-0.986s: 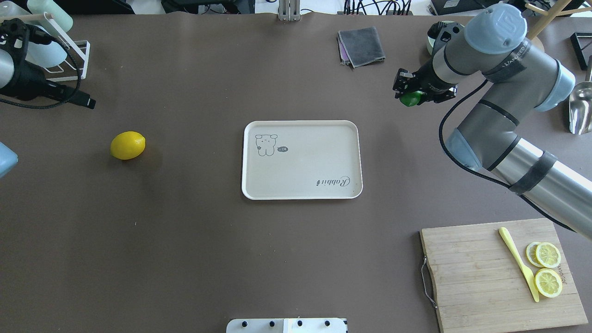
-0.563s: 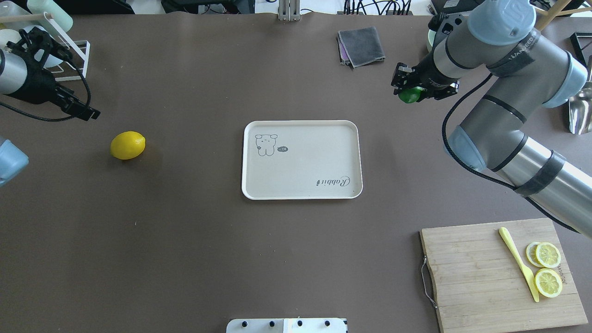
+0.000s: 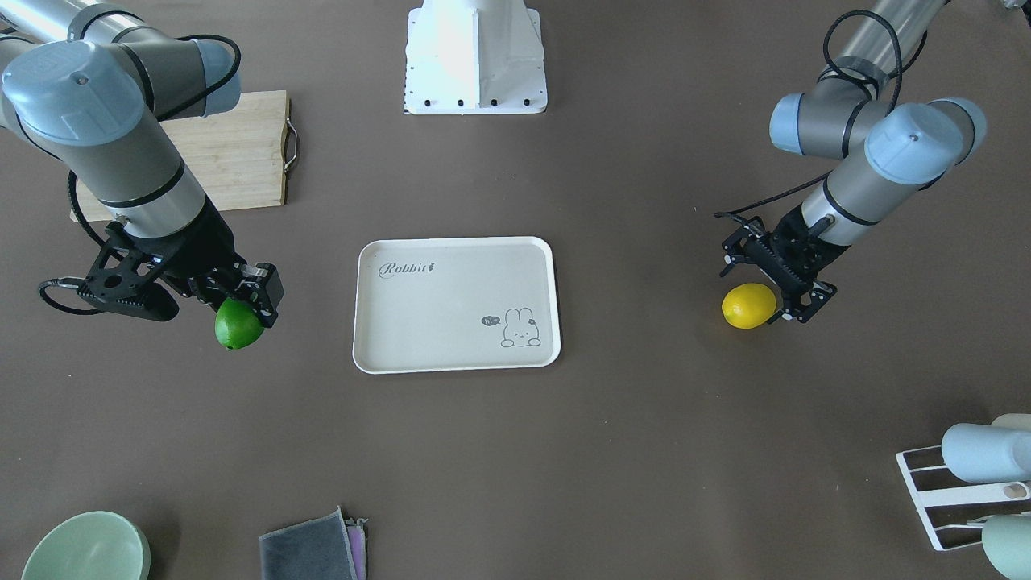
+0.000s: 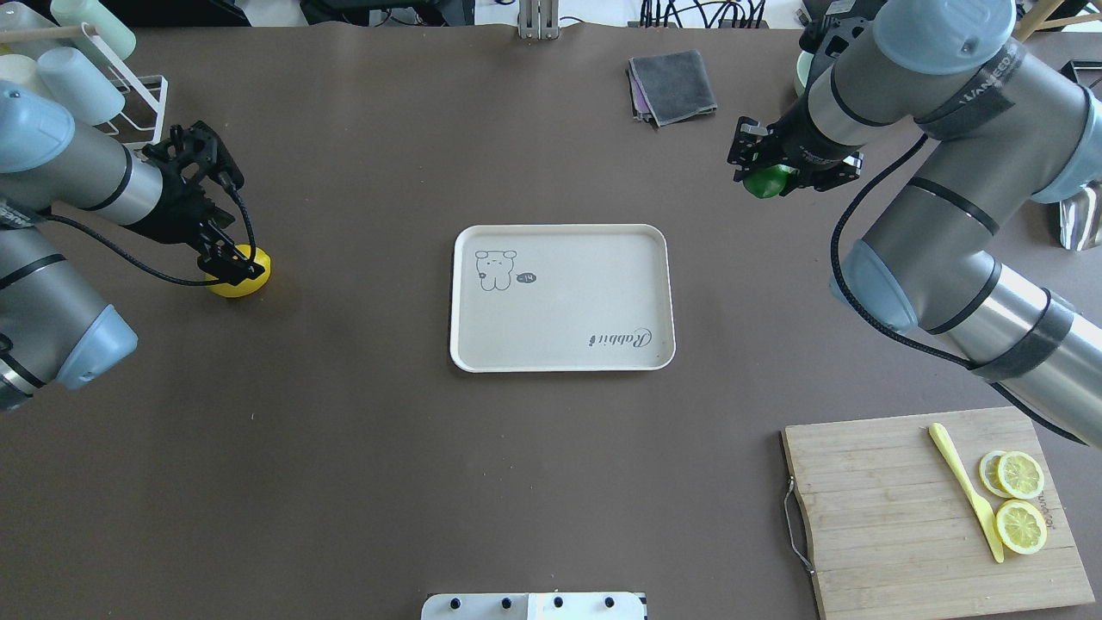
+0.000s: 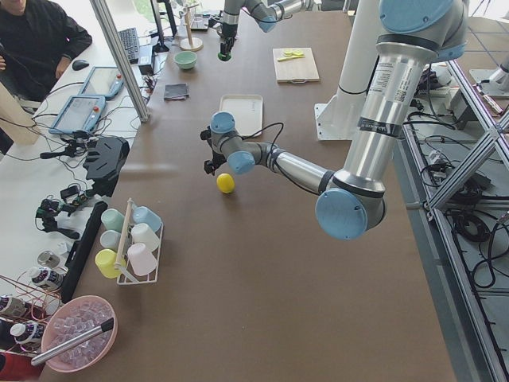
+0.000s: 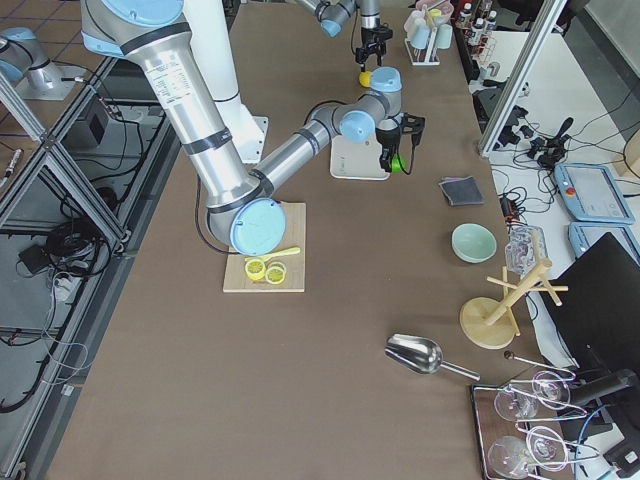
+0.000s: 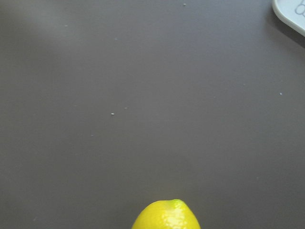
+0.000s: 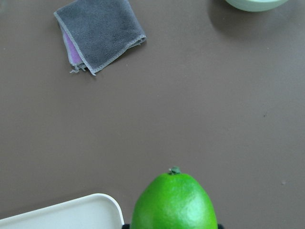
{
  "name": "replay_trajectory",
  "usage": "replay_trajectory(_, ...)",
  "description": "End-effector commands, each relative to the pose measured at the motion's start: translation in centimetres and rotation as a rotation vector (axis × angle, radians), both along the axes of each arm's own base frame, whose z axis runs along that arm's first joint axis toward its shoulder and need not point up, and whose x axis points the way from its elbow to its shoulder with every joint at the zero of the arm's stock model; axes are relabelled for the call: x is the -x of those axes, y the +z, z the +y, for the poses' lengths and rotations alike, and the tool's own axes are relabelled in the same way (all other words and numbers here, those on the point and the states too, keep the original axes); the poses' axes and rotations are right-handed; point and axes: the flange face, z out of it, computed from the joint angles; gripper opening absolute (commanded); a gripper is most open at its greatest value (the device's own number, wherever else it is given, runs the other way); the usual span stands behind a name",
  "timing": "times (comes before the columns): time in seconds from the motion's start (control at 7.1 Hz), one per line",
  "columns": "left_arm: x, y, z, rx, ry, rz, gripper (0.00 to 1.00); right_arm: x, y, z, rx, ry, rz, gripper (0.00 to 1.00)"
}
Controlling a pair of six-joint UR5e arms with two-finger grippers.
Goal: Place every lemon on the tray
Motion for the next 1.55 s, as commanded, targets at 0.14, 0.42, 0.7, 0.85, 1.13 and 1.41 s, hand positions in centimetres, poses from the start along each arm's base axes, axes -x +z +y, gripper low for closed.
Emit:
replay_trajectory(0.14, -1.9, 1.1, -1.7, -0.103, 0.104, -0.037, 0.97, 0.2, 0.5, 0.2, 0.021, 0.019, 0.009, 0.0)
replay_trajectory(0.42, -1.9, 1.4, -1.7, -0.091, 0.113, -0.032, 0.97, 0.2, 1.3, 0.2, 0.029, 0.023, 0.021, 0.0)
replay_trajectory(0.7, -1.7, 2.3, -1.5, -0.079, 0.114, -0.041, 0.97, 1.3, 0.7, 0.6, 0.015, 0.017, 0.023, 0.0)
replay_trajectory(0.85, -1.5, 2.6, -1.5, -0.081, 0.117, -0.044, 0.97, 2.7, 0.4, 1.3, 0.021, 0.02, 0.023, 0.0)
replay_trajectory(1.13, -1.5, 2.8, -1.5, -0.075, 0.117, -0.047, 0.97, 6.0, 0.5, 3.3, 0.009, -0.001, 0.044, 0.0)
replay_trajectory(1.41, -1.5, 3.5, -1.5, -0.069, 0.118, -0.053, 0.97, 7.9, 0.1, 4.7, 0.009, -0.019, 0.034, 0.0)
